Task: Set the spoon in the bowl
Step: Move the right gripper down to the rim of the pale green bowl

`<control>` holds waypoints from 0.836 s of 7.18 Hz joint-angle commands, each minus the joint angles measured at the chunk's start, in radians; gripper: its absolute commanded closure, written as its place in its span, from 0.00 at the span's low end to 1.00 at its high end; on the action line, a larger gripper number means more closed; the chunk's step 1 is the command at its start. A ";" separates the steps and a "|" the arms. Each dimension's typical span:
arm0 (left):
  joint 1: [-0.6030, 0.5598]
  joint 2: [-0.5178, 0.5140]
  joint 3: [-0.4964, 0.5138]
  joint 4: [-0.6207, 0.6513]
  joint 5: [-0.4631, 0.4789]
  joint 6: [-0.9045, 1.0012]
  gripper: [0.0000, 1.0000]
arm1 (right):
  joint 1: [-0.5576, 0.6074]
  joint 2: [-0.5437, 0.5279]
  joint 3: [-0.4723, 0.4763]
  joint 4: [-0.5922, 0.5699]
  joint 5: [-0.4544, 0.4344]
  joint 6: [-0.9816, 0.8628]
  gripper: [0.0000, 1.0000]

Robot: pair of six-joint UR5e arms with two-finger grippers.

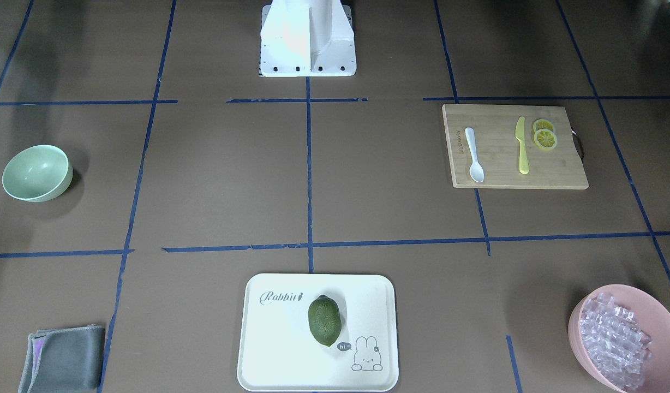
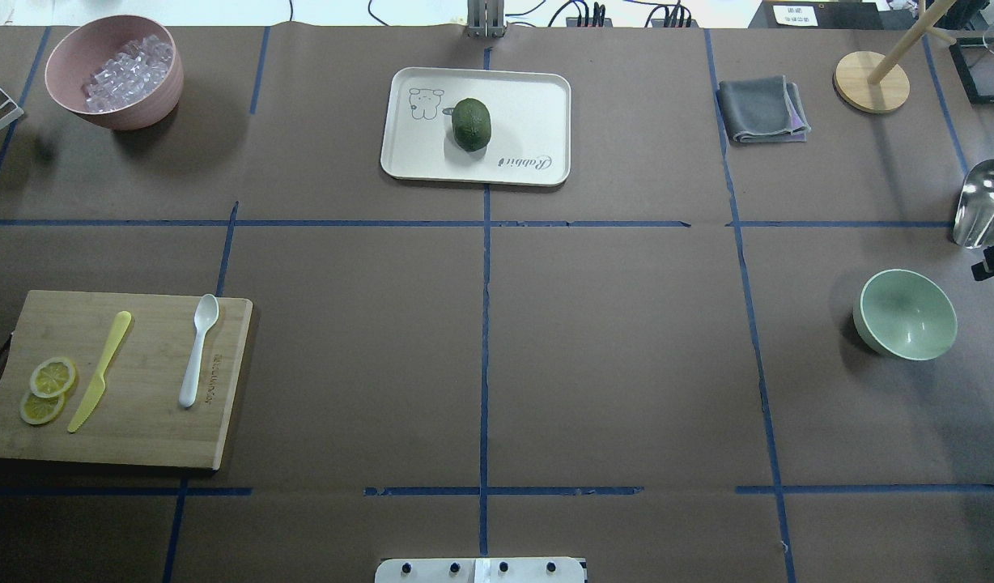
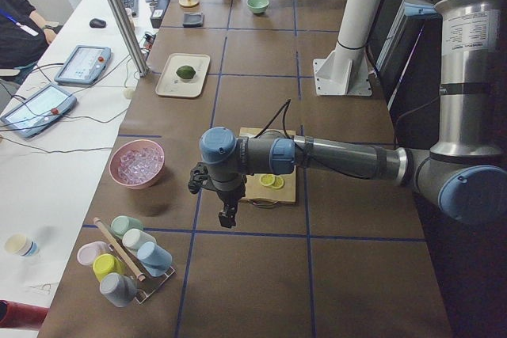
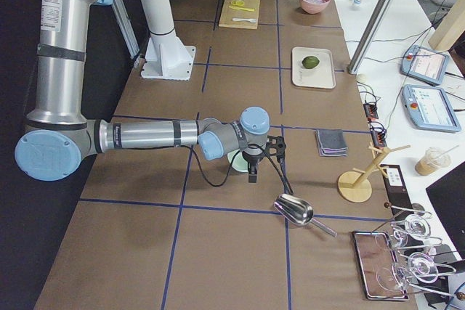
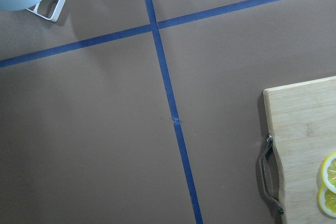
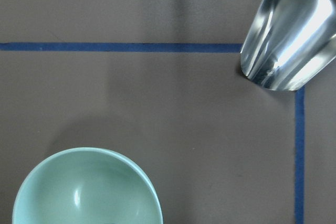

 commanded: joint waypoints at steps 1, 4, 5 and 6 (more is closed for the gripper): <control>0.000 0.000 -0.003 0.000 0.000 0.000 0.00 | -0.081 0.001 -0.048 0.067 -0.021 0.041 0.01; 0.000 0.002 -0.001 0.002 0.002 0.000 0.00 | -0.116 0.013 -0.073 0.079 -0.027 0.041 0.46; 0.000 0.000 0.000 0.002 0.000 0.000 0.00 | -0.124 0.022 -0.083 0.079 -0.028 0.041 0.70; 0.000 0.000 0.002 0.002 0.002 0.000 0.00 | -0.124 0.027 -0.085 0.081 -0.027 0.036 0.86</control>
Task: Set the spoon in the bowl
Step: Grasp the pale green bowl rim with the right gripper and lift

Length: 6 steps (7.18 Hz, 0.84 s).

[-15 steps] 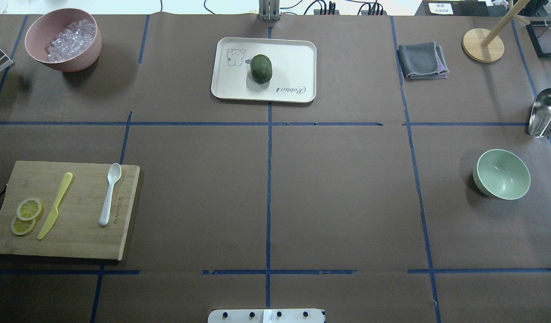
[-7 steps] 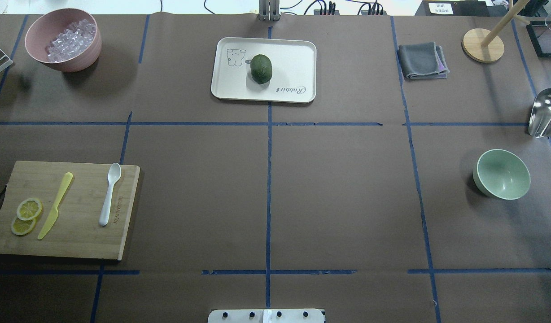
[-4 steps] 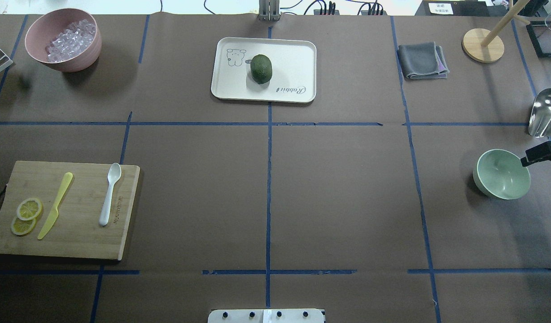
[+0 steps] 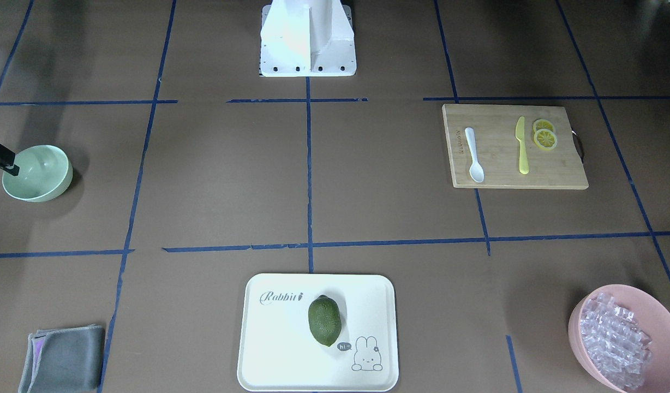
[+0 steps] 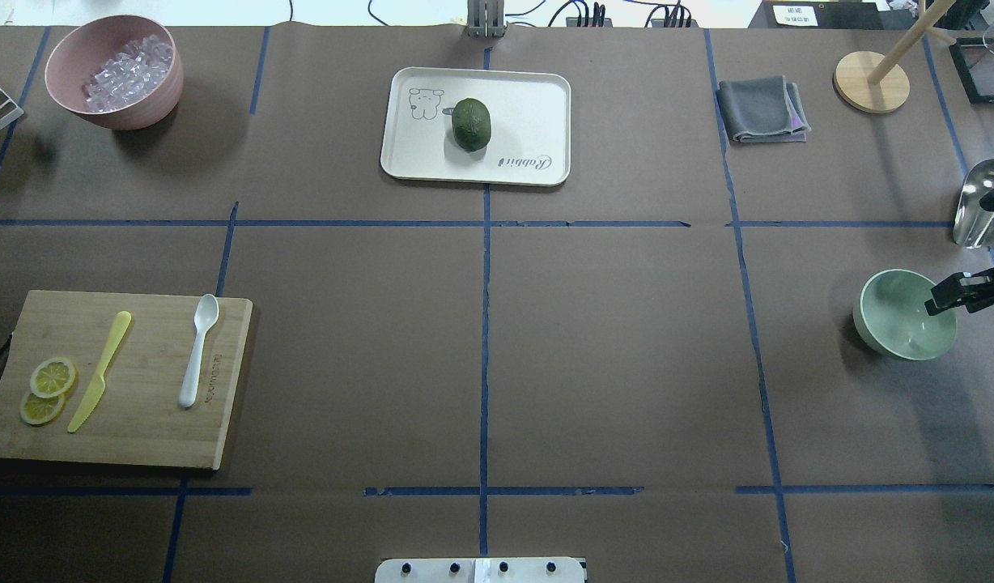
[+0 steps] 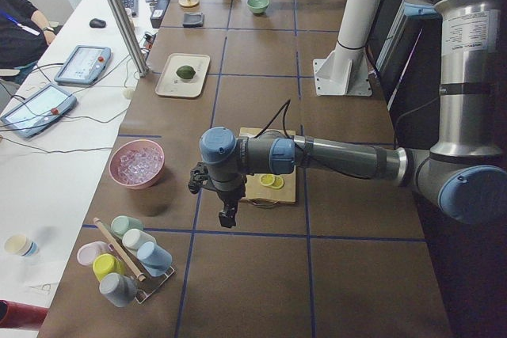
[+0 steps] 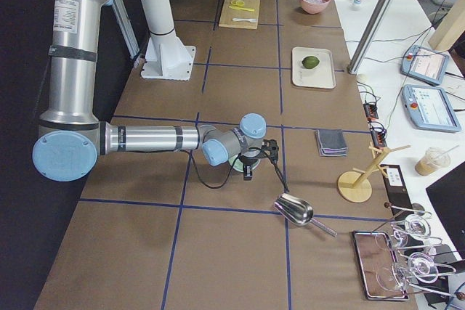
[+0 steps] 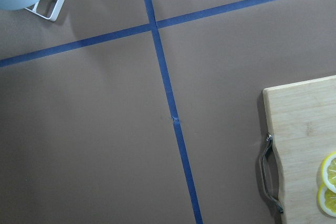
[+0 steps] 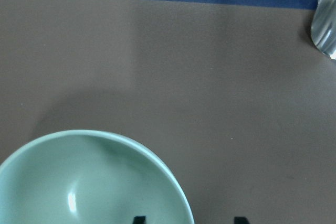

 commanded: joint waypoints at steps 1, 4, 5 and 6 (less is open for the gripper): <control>0.000 0.001 0.000 0.000 0.001 0.000 0.00 | -0.004 0.012 -0.006 0.000 0.000 0.001 0.93; 0.000 0.001 -0.005 0.002 -0.001 -0.002 0.00 | -0.001 0.043 0.026 -0.009 0.010 0.050 0.99; 0.000 0.003 -0.005 0.002 0.001 -0.002 0.00 | 0.000 0.092 0.046 -0.014 0.011 0.170 1.00; 0.000 0.004 -0.006 0.002 0.001 -0.002 0.00 | -0.001 0.129 0.069 -0.017 0.011 0.262 1.00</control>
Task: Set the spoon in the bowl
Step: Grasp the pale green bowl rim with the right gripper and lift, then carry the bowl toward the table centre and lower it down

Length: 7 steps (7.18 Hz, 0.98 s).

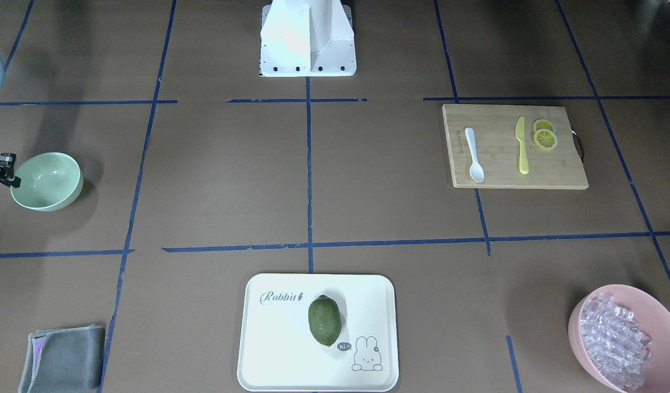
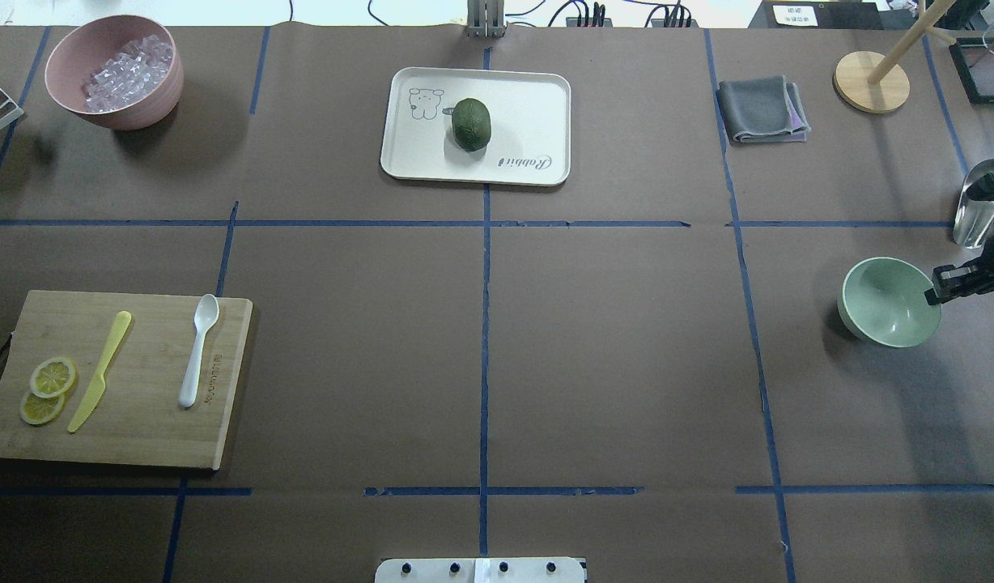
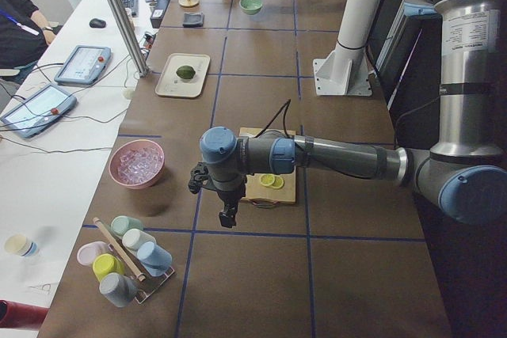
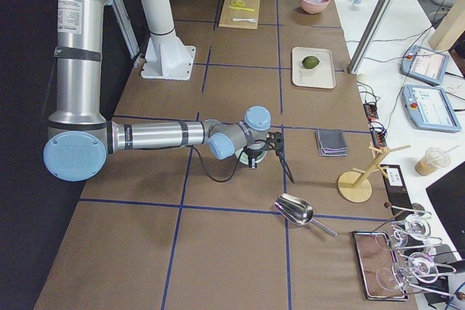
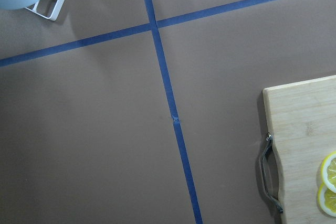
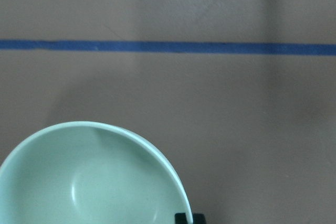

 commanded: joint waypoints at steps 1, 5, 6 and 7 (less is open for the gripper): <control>0.000 0.003 -0.002 0.000 0.000 0.000 0.00 | -0.017 0.093 0.030 -0.005 0.001 0.223 1.00; 0.000 0.006 -0.006 0.000 0.000 0.000 0.00 | -0.162 0.355 0.066 -0.227 -0.077 0.473 1.00; 0.000 0.006 -0.006 0.000 0.000 0.000 0.00 | -0.211 0.427 0.065 -0.293 -0.103 0.501 1.00; 0.000 0.008 -0.006 0.000 0.000 0.000 0.00 | -0.285 0.488 0.062 -0.328 -0.156 0.599 1.00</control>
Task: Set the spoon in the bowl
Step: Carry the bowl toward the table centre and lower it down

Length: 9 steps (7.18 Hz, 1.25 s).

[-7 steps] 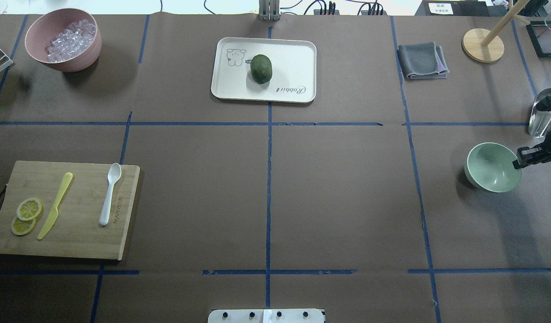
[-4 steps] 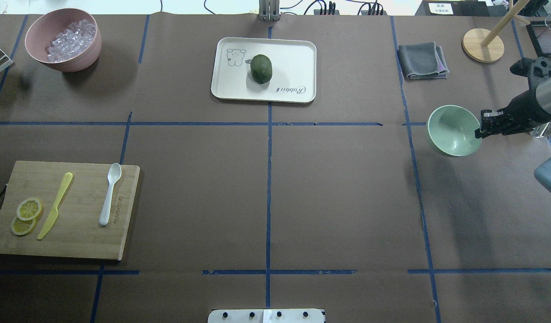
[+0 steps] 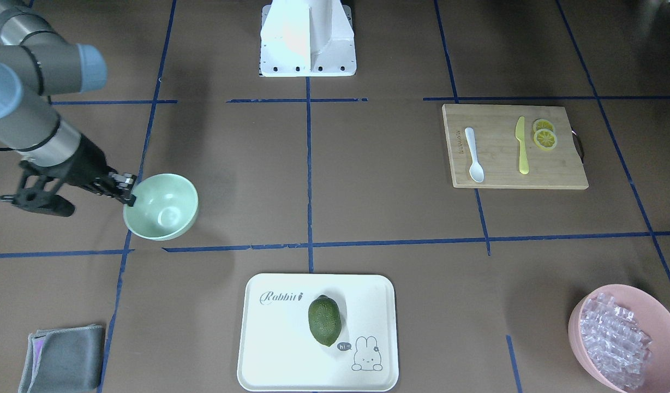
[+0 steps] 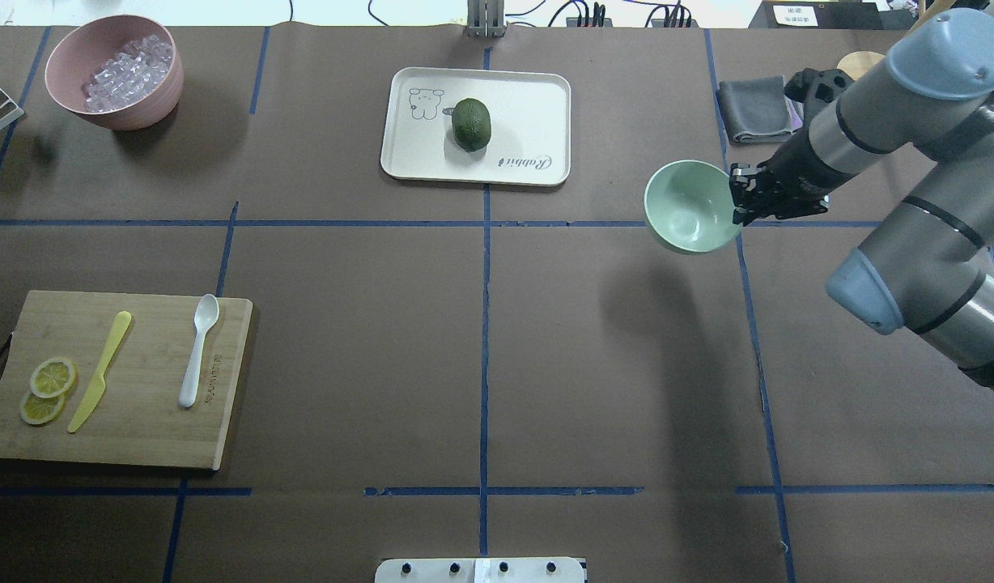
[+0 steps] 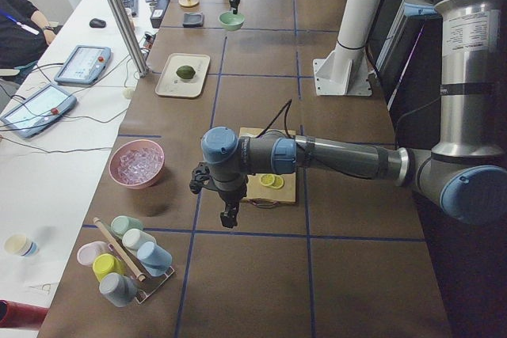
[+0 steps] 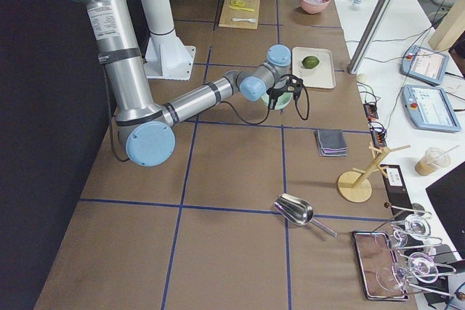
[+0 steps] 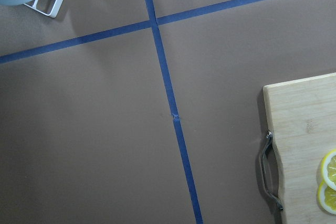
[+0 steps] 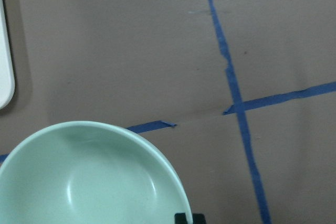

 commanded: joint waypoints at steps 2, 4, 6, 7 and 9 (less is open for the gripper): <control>0.000 0.000 0.000 0.000 -0.002 -0.002 0.00 | -0.224 0.196 -0.010 -0.100 -0.181 0.270 1.00; 0.000 0.001 0.001 0.000 -0.002 -0.002 0.00 | -0.337 0.313 -0.011 -0.218 -0.256 0.381 1.00; 0.000 0.003 0.009 0.000 -0.002 -0.002 0.00 | -0.428 0.359 -0.086 -0.210 -0.331 0.426 1.00; 0.000 0.003 0.011 0.000 -0.002 -0.002 0.00 | -0.440 0.370 -0.112 -0.207 -0.331 0.432 1.00; 0.000 0.004 0.009 0.003 -0.002 -0.002 0.00 | -0.444 0.361 -0.114 -0.206 -0.327 0.421 0.94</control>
